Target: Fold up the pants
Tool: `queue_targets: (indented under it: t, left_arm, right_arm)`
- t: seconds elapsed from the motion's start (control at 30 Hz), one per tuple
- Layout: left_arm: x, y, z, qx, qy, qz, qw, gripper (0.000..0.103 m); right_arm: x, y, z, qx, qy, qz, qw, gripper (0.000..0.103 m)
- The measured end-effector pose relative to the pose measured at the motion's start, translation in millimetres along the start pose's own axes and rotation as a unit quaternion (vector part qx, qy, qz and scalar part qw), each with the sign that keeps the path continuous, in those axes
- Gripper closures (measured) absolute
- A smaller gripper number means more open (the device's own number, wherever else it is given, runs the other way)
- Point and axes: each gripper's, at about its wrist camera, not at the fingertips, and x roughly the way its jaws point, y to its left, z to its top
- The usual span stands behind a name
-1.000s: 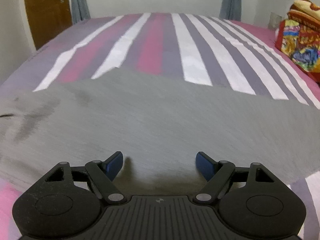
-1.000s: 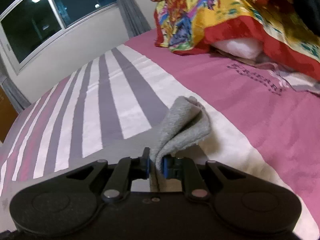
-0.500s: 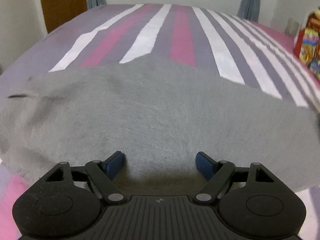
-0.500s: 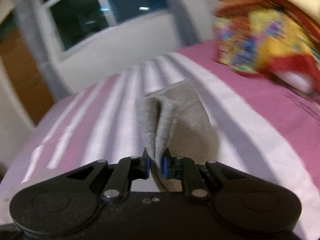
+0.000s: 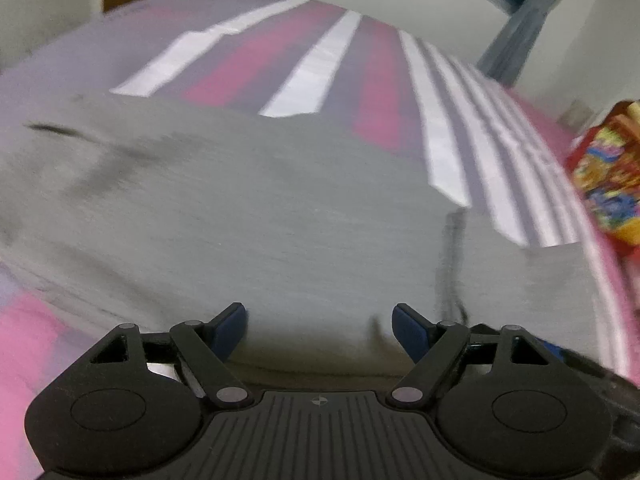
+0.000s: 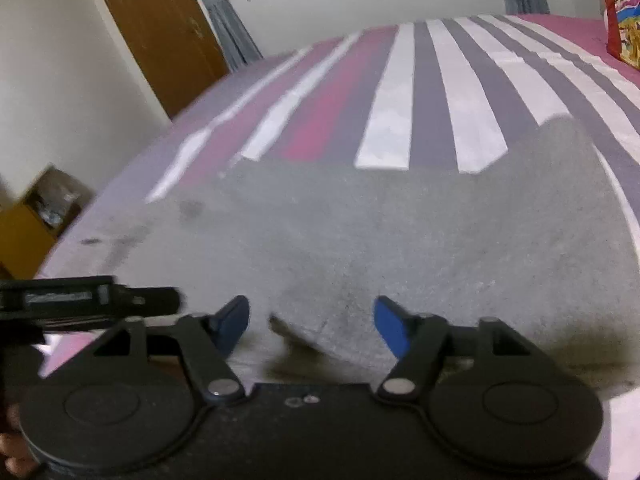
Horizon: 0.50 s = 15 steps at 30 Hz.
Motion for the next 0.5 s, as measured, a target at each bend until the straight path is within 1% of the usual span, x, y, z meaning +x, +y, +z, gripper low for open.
queue_targets:
  t: [0.03, 0.1, 0.2, 0.3, 0.37, 0.5]
  left_arm:
    - [1, -3, 1, -0.004, 0.004, -0.020, 0.9998, 0.023]
    - [2, -11, 2, -0.015, 0.014, -0.057, 0.9982, 0.023]
    - [9, -24, 0, -0.030, 0.032, -0.102, 0.9938, 0.023]
    - [21, -36, -4, -0.033, 0.041, -0.112, 0.9923, 0.023]
    - [30, -42, -7, -0.034, 0.045, -0.114, 0.9919, 0.023]
    - [49, -48, -16, -0.046, 0.051, -0.131, 0.9890, 0.024]
  right_arm:
    - [-7, 0, 3, 0.000, -0.008, 0.002, 1.000, 0.035]
    - [-30, -7, 13, 0.003, -0.043, -0.001, 0.999, 0.034]
    - [-64, -26, 19, 0.008, -0.089, -0.020, 0.996, 0.028]
    - [-86, -48, 17, 0.030, -0.111, -0.035, 0.993, 0.028]
    - [-95, -65, 13, 0.045, -0.116, -0.043, 0.991, 0.028]
    - [-106, -89, -4, 0.078, -0.118, -0.062, 0.988, 0.028]
